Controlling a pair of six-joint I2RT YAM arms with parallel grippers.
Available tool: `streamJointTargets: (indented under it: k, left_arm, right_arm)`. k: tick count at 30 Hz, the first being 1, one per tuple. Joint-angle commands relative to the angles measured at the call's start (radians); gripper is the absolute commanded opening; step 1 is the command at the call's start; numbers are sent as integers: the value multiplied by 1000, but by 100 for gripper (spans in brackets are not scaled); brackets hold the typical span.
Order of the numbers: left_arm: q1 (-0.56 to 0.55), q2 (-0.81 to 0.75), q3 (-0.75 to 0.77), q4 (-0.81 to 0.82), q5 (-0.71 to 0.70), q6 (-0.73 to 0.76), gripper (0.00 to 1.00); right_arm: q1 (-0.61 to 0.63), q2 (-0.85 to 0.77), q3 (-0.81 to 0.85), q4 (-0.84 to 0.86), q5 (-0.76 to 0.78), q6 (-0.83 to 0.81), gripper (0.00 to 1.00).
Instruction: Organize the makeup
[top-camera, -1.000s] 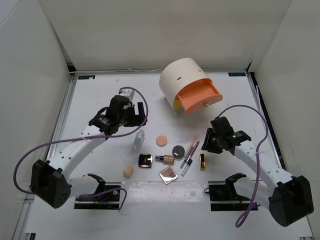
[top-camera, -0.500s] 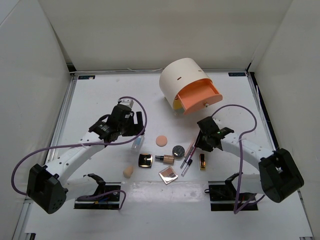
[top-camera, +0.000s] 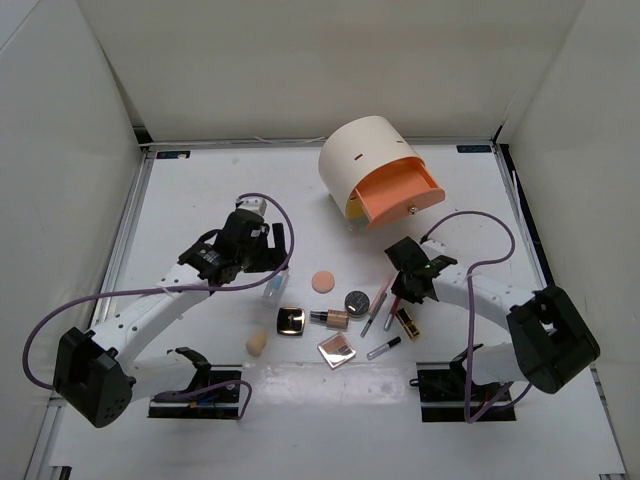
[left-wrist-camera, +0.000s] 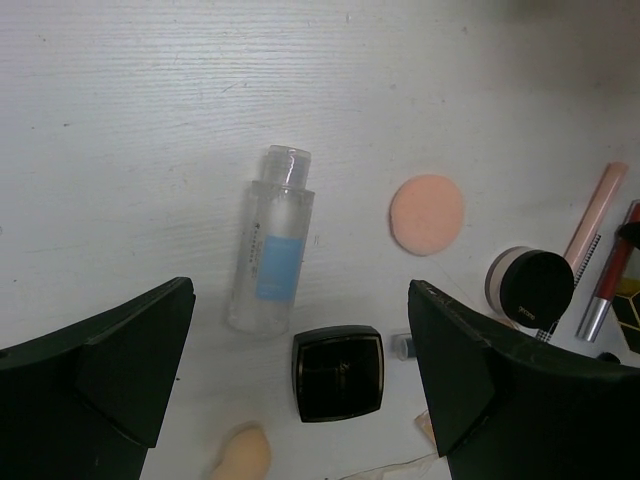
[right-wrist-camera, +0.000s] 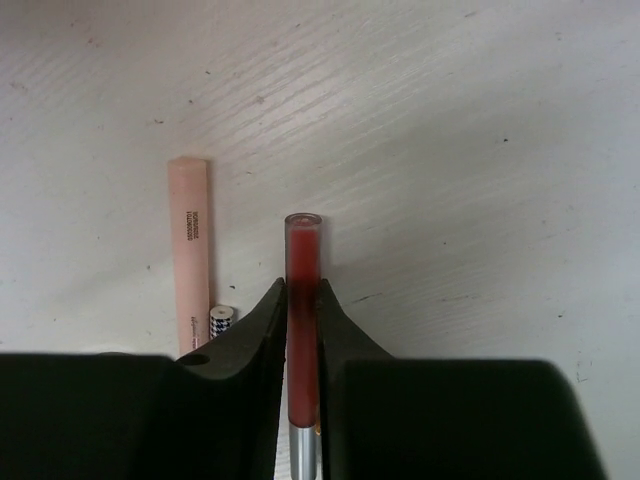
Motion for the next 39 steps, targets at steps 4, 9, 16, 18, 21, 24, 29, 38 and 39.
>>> streamJointTargets:
  k: [4,9,16,18,21,24,29,38,39]
  left_arm:
    - [-3,-41,32,-24,-40,14,98]
    - [-5,-35,43,-12,-34,26,98]
    - [-4,-17,73,6,4,61,98]
    - [-3,-11,75,12,12,79,98]
    - [-5,-11,70,37,40,107,98]
    - [-5,5,73,52,61,118,98]
    - [-5,29,93,80,89,136,98]
    - [-47,91,136,114,145,178,98]
    - [-58,100,142,123,153,193,98]
  right_arm:
    - [7,-57,16,-41,79,44,7]
    - [7,-162,110,-111,116,-11,3]
    - [4,-286,283,-286,134,-112,2]
    - [4,-327,376,-314,116,-177,5]
    - [1,-334,508,-289,103,-269,10]
    - [-2,-279,625,-207,149,-346,11]
    - [-48,-134,757,-32,199,-436,10]
    - [-210,53,784,100,104,-294,11]
    - [-217,65,781,103,91,-288,13]
